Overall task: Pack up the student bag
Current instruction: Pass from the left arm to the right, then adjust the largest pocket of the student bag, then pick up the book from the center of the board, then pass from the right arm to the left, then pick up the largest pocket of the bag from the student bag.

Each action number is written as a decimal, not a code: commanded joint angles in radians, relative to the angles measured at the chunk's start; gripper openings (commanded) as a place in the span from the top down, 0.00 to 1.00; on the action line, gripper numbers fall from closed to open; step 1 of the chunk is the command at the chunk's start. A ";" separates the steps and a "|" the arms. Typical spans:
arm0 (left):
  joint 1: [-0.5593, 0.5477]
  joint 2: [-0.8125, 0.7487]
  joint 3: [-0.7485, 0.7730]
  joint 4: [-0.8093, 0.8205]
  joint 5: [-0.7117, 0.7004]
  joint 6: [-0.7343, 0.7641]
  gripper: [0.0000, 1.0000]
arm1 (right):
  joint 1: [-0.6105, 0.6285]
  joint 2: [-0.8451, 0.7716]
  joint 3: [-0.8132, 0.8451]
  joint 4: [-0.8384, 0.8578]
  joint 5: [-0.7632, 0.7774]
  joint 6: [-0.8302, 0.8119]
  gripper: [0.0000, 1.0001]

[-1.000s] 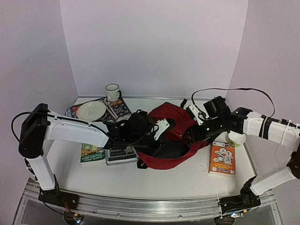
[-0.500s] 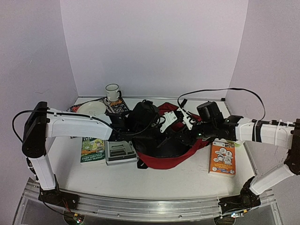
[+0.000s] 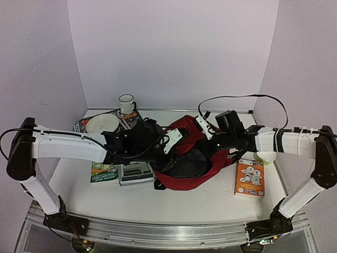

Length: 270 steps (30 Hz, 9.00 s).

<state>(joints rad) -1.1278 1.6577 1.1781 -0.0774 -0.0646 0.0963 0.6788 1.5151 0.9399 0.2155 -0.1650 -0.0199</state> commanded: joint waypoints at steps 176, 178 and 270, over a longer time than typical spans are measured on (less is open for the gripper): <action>0.650 -0.485 -0.592 0.009 0.284 -0.798 0.12 | 0.302 0.434 0.347 0.364 0.078 1.003 1.00; 0.656 -0.498 -0.625 0.045 0.315 -0.837 0.11 | 0.302 0.407 0.306 0.422 0.091 1.028 1.00; 0.659 -0.215 -0.710 0.709 0.818 -1.178 0.65 | 0.093 0.505 0.509 -0.511 0.636 -0.296 0.20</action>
<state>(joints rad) -0.4763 1.4299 0.4180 0.6569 0.7282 -1.1166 0.7634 1.9633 1.3800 -0.2512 0.3552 -0.1780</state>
